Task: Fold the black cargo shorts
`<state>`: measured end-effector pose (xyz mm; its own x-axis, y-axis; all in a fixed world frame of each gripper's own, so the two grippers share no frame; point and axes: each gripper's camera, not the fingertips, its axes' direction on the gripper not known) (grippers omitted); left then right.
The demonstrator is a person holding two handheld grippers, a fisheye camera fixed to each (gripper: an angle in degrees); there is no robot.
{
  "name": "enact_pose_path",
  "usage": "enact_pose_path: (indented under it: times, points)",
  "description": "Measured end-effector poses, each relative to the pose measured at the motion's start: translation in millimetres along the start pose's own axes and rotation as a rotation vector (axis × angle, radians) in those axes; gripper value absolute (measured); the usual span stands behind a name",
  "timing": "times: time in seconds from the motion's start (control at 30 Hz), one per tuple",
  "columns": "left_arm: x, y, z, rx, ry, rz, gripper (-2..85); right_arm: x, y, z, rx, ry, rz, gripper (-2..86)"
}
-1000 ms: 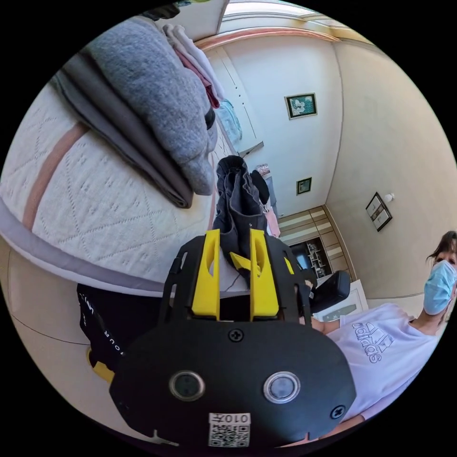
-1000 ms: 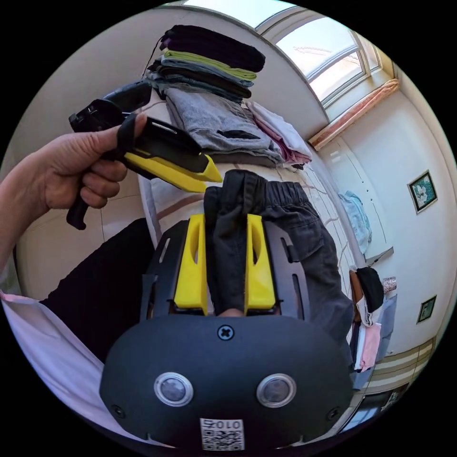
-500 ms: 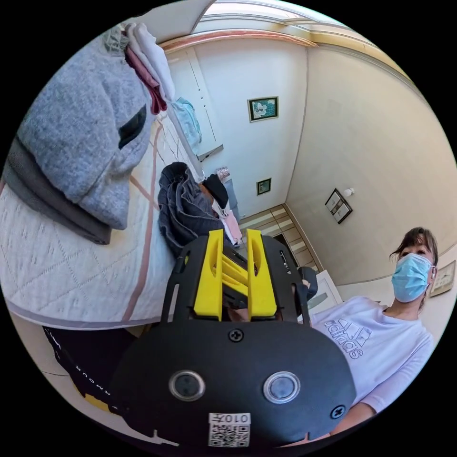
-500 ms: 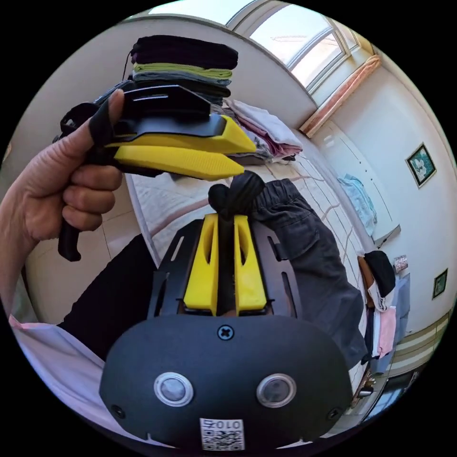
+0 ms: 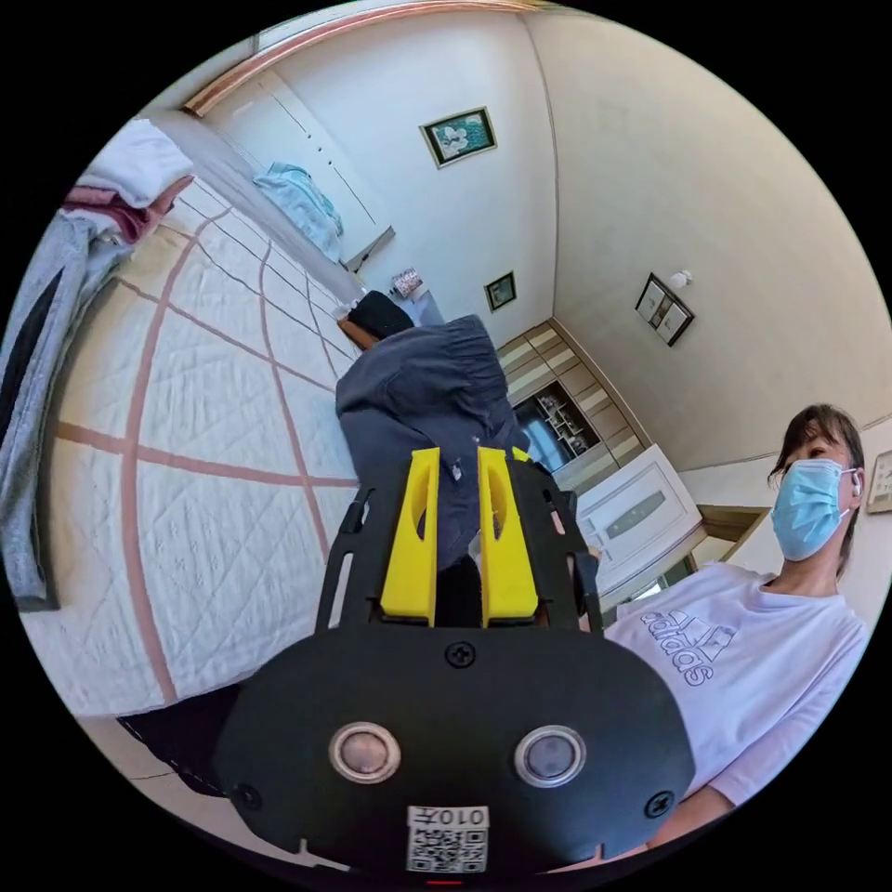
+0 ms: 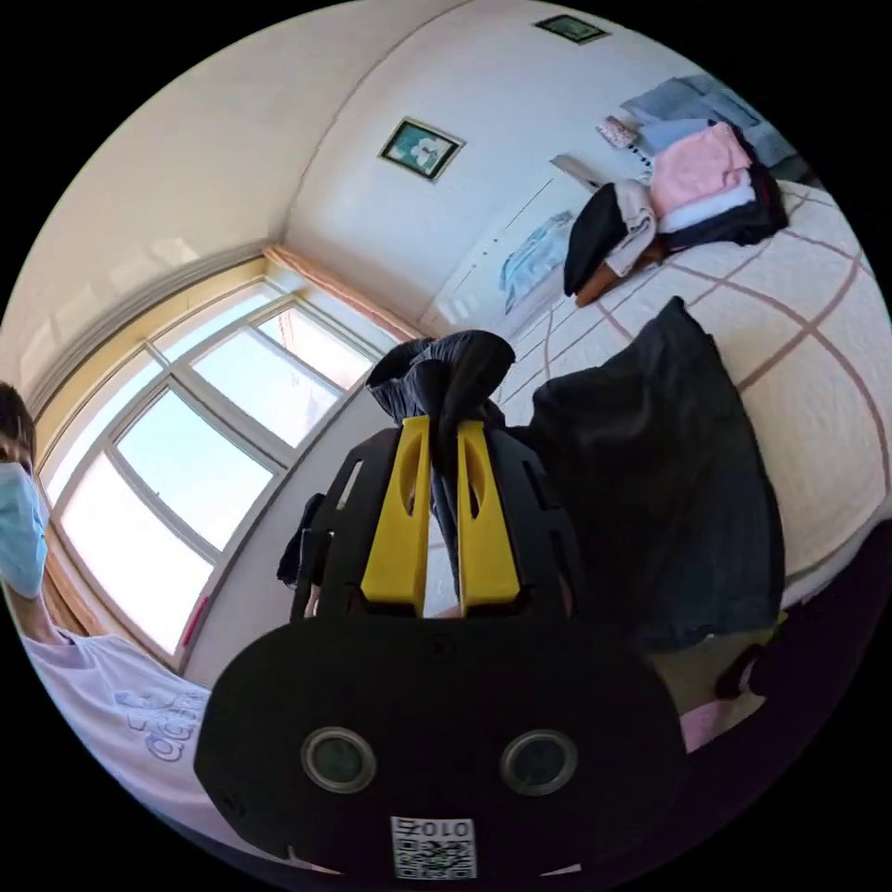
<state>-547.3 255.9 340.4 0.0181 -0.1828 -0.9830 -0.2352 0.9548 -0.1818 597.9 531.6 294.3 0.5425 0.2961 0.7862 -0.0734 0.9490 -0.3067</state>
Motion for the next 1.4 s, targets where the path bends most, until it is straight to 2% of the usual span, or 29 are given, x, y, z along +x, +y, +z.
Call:
enact_pose_path:
  times: [0.07, 0.17, 0.27, 0.37, 0.43, 0.53, 0.7, 0.83, 0.97, 1.03, 1.2, 1.27, 1.4]
  points:
    - [6.8, -10.7, 35.3, -0.053, 0.026, 0.012, 5.8, 58.1, -1.3, -36.7, 0.058, 0.116, 0.149, 5.7]
    - [19.2, -24.7, 95.3, -0.153, 0.047, 0.029, 6.2, 106.3, -13.2, -39.9, -0.045, 0.188, 0.244, 5.9]
    - [28.6, -30.9, 151.5, -0.271, 0.066, 0.024, 6.9, 114.1, -25.2, -40.4, -0.12, 0.173, 0.185, 6.0]
    - [50.0, -29.1, 183.1, -0.34, 0.007, 0.091, 7.5, 126.3, -34.1, -49.2, -0.148, 0.14, 0.217, 6.1]
    - [78.3, -23.6, 203.2, -0.416, -0.031, 0.224, 7.7, 138.2, -36.6, -52.6, -0.171, 0.087, 0.257, 6.0]
    - [99.9, -15.8, 232.5, -0.531, -0.162, 0.32, 7.6, 142.1, -38.8, -53.1, -0.212, 0.117, 0.213, 5.9]
    - [121.0, -12.1, 277.0, -0.655, -0.258, 0.447, 6.6, 138.1, -43.5, -51.4, -0.266, 0.17, 0.139, 5.9]
    - [101.9, -8.5, 306.6, -0.735, -0.394, 0.438, 5.5, 143.8, -45.6, -44.3, -0.305, 0.237, 0.086, 5.9]
    - [105.7, -14.8, 307.7, -0.733, -0.304, 0.413, 7.8, 139.1, -50.8, -39.9, -0.33, 0.272, 0.049, 6.1]
    - [121.7, -38.3, 293.9, -0.676, -0.256, 0.399, 9.6, 133.4, -57.0, -41.1, -0.366, 0.267, 0.037, 6.6]
    - [101.9, -139.3, 254.1, -0.475, -0.462, 0.31, 13.5, 117.5, -59.8, -66.9, -0.345, 0.261, 0.067, 10.0]
    - [69.8, -172.3, 255.9, -0.49, -0.472, 0.229, 14.7, 109.1, -57.8, -83.6, -0.302, 0.352, 0.072, 13.9]
    - [8.6, -206.1, 282.4, -0.591, -0.39, 0.072, 16.2, 101.2, -65.7, -92.8, -0.263, 0.381, 0.067, 17.7]
